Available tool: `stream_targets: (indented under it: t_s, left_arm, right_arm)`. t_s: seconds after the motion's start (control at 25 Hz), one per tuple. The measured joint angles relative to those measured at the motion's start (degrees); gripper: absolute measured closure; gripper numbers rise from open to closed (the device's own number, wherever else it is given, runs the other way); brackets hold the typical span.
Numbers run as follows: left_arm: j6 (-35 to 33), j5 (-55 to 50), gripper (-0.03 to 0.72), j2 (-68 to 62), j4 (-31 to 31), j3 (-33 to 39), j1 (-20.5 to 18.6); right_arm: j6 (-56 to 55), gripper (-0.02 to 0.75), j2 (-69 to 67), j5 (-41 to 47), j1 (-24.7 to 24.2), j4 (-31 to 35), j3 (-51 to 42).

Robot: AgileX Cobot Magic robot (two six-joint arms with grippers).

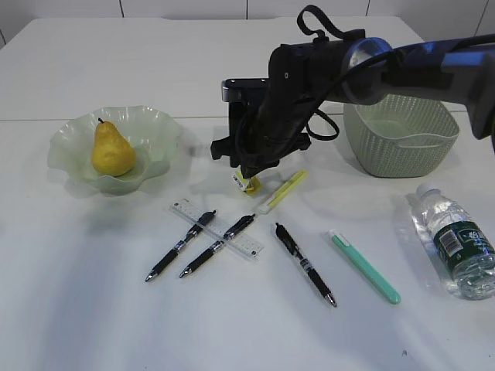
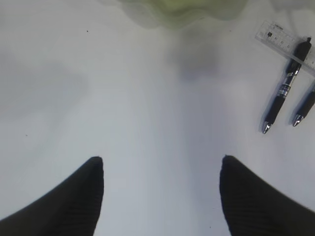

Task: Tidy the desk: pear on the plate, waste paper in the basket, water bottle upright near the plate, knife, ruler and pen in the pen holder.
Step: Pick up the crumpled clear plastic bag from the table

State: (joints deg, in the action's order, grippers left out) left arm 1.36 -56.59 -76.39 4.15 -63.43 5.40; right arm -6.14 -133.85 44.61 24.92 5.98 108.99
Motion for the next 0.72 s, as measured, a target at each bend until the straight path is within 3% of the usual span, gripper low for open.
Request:
stream_targets:
  t_s: [0.72]
  left_arm:
    - [0.0,0.28,0.168,0.0,0.0,0.0,0.0]
  right_arm:
    - [0.0,0.748,5.51,5.45,0.0,-0.34,0.0]
